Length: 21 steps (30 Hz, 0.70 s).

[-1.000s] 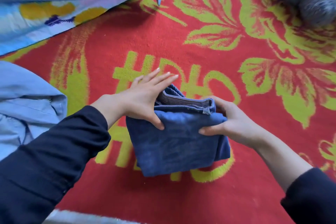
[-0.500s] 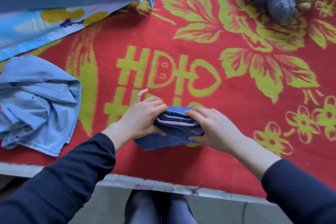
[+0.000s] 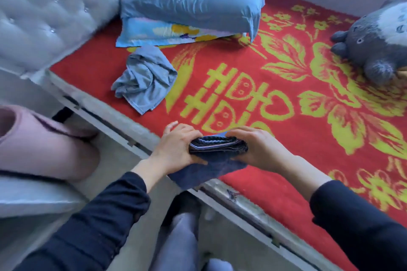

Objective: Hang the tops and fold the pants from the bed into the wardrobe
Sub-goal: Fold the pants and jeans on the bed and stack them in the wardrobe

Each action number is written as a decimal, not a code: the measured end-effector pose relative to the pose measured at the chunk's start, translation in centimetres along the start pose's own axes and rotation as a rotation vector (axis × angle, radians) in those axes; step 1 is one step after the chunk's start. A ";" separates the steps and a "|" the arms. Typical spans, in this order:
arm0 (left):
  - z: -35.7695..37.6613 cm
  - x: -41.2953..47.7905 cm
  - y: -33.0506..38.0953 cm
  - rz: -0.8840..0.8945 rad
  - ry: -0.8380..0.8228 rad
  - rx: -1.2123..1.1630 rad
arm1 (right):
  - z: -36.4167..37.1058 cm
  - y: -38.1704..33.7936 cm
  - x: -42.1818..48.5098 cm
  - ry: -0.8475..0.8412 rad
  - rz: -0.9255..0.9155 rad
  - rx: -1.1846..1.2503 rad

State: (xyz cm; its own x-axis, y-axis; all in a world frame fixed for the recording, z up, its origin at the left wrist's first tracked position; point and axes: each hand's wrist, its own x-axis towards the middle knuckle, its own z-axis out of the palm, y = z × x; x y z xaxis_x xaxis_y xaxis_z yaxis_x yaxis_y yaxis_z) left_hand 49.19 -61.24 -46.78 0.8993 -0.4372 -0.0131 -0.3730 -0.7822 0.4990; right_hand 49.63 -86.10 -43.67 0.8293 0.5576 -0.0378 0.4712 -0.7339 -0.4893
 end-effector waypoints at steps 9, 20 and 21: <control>-5.2 -23.5 3.5 -0.499 0.147 -0.079 | 4.4 -17.7 -1.6 -0.223 -0.264 0.040; -9.0 -51.1 -1.7 -0.821 0.357 -0.003 | 17.1 -42.5 -1.0 -0.409 -0.581 0.012; -9.3 -53.7 -2.4 -0.840 0.369 0.005 | 18.5 -44.9 -1.2 -0.421 -0.599 0.008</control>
State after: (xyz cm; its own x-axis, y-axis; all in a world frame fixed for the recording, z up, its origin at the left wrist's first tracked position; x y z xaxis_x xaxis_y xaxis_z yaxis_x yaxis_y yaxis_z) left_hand 3.96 -31.75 -39.20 0.8907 0.4453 -0.0918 0.4365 -0.7811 0.4464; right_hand 21.90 -46.59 -37.78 0.2432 0.9655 -0.0929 0.8041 -0.2543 -0.5374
